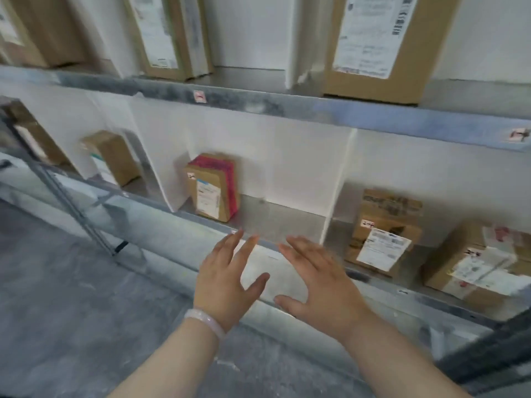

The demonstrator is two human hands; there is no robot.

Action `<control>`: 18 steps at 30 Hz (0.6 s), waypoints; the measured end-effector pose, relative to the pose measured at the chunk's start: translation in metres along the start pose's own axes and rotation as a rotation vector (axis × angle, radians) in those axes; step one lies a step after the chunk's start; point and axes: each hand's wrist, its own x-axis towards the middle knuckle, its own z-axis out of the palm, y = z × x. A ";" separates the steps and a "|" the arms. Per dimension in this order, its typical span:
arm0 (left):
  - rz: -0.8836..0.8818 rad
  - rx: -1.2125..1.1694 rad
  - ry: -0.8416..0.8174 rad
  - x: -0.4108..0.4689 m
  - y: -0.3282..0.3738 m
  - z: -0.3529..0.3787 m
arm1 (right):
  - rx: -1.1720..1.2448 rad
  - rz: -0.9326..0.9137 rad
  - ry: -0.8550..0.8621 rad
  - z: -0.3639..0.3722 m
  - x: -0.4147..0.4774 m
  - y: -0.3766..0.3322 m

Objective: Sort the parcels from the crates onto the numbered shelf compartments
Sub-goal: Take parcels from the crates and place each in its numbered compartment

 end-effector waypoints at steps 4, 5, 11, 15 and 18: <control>-0.121 0.189 0.047 -0.042 -0.080 -0.091 | 0.034 -0.199 -0.054 0.038 0.054 -0.098; -0.145 0.234 0.058 -0.055 -0.100 -0.115 | 0.041 -0.237 -0.070 0.050 0.065 -0.125; -0.301 0.463 0.127 -0.149 -0.208 -0.255 | 0.024 -0.420 -0.089 0.121 0.112 -0.301; -0.444 0.590 0.156 -0.216 -0.259 -0.336 | 0.105 -0.577 -0.123 0.157 0.135 -0.410; -0.572 0.659 0.209 -0.261 -0.284 -0.391 | 0.132 -0.743 -0.175 0.180 0.148 -0.482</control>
